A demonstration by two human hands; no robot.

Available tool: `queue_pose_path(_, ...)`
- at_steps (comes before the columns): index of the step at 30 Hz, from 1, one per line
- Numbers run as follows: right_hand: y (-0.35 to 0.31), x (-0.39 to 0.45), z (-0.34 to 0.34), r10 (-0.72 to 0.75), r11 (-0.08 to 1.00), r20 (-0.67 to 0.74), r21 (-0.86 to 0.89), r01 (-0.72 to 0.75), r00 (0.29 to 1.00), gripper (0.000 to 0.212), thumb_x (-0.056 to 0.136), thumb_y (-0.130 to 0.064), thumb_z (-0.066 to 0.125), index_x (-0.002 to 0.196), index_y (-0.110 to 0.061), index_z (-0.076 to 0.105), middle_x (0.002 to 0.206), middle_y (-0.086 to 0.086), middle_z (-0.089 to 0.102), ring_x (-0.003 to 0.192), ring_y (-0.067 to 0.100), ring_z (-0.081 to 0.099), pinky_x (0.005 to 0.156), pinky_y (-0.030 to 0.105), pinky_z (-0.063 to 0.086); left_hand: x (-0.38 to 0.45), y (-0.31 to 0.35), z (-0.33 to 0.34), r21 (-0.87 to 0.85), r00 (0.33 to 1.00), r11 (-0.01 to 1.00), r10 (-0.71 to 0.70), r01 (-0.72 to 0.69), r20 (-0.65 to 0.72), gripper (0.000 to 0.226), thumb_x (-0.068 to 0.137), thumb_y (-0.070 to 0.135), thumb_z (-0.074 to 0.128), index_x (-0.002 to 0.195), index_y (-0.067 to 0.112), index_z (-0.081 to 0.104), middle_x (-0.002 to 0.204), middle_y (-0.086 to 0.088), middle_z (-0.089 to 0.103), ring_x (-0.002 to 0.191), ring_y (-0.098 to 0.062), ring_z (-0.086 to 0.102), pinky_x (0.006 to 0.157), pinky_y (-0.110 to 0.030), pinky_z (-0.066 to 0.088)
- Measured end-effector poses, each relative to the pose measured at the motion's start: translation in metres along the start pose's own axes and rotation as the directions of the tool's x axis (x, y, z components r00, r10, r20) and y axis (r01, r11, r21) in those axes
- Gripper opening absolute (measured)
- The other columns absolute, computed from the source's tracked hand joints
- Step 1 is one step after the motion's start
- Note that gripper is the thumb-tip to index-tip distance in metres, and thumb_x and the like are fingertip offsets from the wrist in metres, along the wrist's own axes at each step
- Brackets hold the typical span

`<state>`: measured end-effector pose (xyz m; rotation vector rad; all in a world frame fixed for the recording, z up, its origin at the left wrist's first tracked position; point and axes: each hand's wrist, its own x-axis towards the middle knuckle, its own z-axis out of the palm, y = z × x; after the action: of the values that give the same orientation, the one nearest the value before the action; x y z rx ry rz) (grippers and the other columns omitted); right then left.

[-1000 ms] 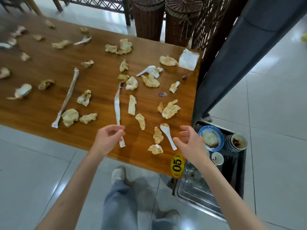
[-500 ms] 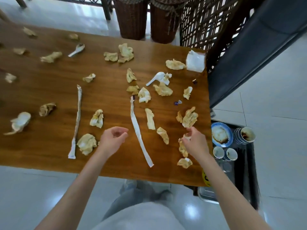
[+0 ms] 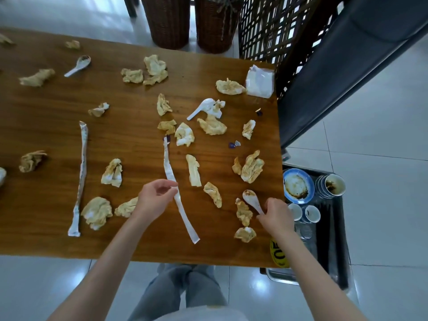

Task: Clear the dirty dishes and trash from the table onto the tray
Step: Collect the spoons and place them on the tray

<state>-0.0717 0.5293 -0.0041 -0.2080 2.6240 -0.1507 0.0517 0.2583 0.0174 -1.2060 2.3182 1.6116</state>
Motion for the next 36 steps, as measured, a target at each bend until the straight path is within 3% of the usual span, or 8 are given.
queue_pose_path(6,-0.001,0.006,0.000,-0.044,0.999,0.004,-0.010,0.044,0.999,0.011,0.081,-0.013,0.065,0.080,-0.013,0.054,0.089,0.005,0.060,0.082,0.022,0.058,0.059,0.027,0.039,0.006,0.008,0.009,-0.005,1.000,1.000,0.000,0.000,-0.019,0.011,0.089,0.022,0.061,0.098,0.027,0.066,0.096,0.004,0.064,0.088,-0.011,0.062,0.067,-0.019,0.049)
queue_pose_path(13,-0.007,0.014,-0.009,-0.118,0.993,0.004,0.031,0.118,0.993,0.006,0.082,-0.014,0.062,0.080,-0.013,0.057,0.082,0.002,0.061,0.073,0.016,0.057,0.054,0.023,0.038,0.014,0.012,0.004,-0.018,0.997,1.000,0.016,-0.017,-0.070,0.011,0.089,0.023,0.062,0.098,0.028,0.066,0.098,0.006,0.064,0.087,-0.011,0.062,0.064,-0.017,0.047)
queue_pose_path(20,-0.037,0.034,-0.030,-0.213,0.947,-0.079,0.227,0.226,0.974,0.007,0.084,-0.018,0.065,0.089,-0.014,0.065,0.076,-0.008,0.057,0.067,0.003,0.054,0.053,0.012,0.039,0.038,0.023,0.000,0.023,0.995,1.000,0.015,-0.013,-0.099,0.011,0.090,0.022,0.060,0.098,0.028,0.064,0.100,0.003,0.064,0.088,-0.012,0.062,0.067,-0.019,0.048)
queue_pose_path(23,-0.056,0.045,-0.040,-0.202,0.920,-0.114,0.318,0.229,0.973,0.006,0.084,-0.017,0.066,0.089,-0.013,0.066,0.070,-0.013,0.053,0.063,0.000,0.052,0.053,0.010,0.039,0.059,0.035,-0.002,0.046,0.996,0.999,0.025,-0.021,-0.091,0.011,0.089,0.022,0.060,0.098,0.028,0.064,0.102,0.003,0.064,0.093,-0.013,0.061,0.074,-0.024,0.051)
queue_pose_path(27,-0.083,0.067,-0.049,-0.148,0.904,-0.154,0.379,0.197,0.977,0.010,0.086,-0.016,0.064,0.094,-0.010,0.067,0.075,-0.007,0.060,0.068,0.006,0.058,0.061,0.020,0.050,0.100,0.056,-0.010,0.064,0.996,0.997,0.051,-0.046,-0.079,0.012,0.088,0.024,0.062,0.098,0.026,0.068,0.100,0.005,0.065,0.093,-0.014,0.062,0.081,-0.031,0.054)
queue_pose_path(30,-0.102,0.084,-0.052,-0.081,0.899,-0.163,0.414,0.142,0.983,0.013,0.087,-0.015,0.064,0.098,-0.011,0.067,0.086,-0.002,0.065,0.081,0.015,0.063,0.074,0.033,0.056,0.133,0.072,-0.012,0.088,0.996,0.994,0.070,-0.065,-0.056,0.009,0.087,0.024,0.062,0.093,0.027,0.069,0.096,0.007,0.065,0.088,-0.011,0.062,0.074,-0.026,0.054)
queue_pose_path(33,-0.119,0.098,-0.052,0.000,0.876,-0.174,0.475,0.084,0.985,0.016,0.087,-0.017,0.065,0.103,-0.013,0.066,0.083,-0.007,0.061,0.070,0.008,0.060,0.060,0.021,0.052,0.167,0.081,-0.013,0.169,0.996,0.983,0.081,-0.075,-0.029,0.009,0.089,0.023,0.061,0.093,0.027,0.067,0.090,0.012,0.062,0.082,-0.004,0.058,0.065,-0.019,0.048)
queue_pose_path(36,-0.133,0.111,-0.051,0.054,0.870,-0.184,0.491,0.044,0.981,0.019,0.087,-0.019,0.065,0.105,-0.015,0.066,0.086,-0.008,0.061,0.072,0.005,0.058,0.056,0.014,0.045,0.197,0.088,-0.008,0.277,0.990,0.952,0.138,-0.133,0.004,0.014,0.090,0.021,0.059,0.099,0.021,0.069,0.089,0.011,0.059,0.080,-0.002,0.053,0.067,-0.016,0.040)
